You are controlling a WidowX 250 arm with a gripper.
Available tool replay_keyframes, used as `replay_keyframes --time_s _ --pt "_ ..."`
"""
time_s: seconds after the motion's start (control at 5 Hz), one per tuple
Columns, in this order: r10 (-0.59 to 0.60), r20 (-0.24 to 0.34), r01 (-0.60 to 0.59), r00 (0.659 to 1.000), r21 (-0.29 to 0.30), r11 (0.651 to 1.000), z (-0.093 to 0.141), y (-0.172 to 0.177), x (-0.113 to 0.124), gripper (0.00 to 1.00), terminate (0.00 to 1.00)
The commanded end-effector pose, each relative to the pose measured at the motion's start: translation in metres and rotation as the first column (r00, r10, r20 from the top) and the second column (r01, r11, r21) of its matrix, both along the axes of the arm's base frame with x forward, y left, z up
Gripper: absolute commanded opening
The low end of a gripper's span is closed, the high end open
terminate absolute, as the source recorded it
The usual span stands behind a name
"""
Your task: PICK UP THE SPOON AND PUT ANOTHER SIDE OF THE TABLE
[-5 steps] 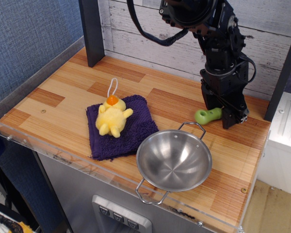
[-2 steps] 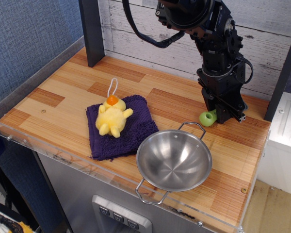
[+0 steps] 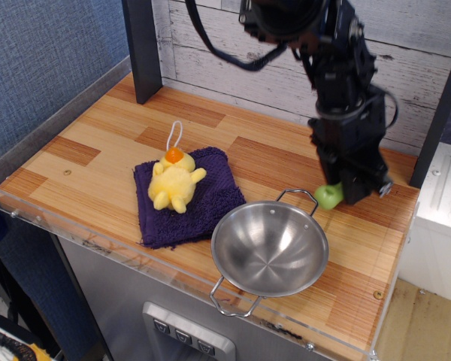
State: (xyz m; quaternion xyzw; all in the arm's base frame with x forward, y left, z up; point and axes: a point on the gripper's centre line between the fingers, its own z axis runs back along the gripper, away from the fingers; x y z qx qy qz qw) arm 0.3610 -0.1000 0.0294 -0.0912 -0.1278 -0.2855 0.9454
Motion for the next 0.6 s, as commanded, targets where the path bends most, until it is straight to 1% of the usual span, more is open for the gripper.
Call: replay_keyframes --time_s 0.0,0.2,0.4 --pt "0.069 0.184 -0.052 0.981 -0.094 0.994 0.099 -0.004 0.006 0.0 0.0" --pt "0.112 0.212 -0.083 0.971 -0.14 0.987 0.131 0.016 -0.01 0.0 0.0" --pt "0.208 0.218 -0.176 0.953 -0.156 0.972 0.154 0.047 -0.034 0.0 0.0"
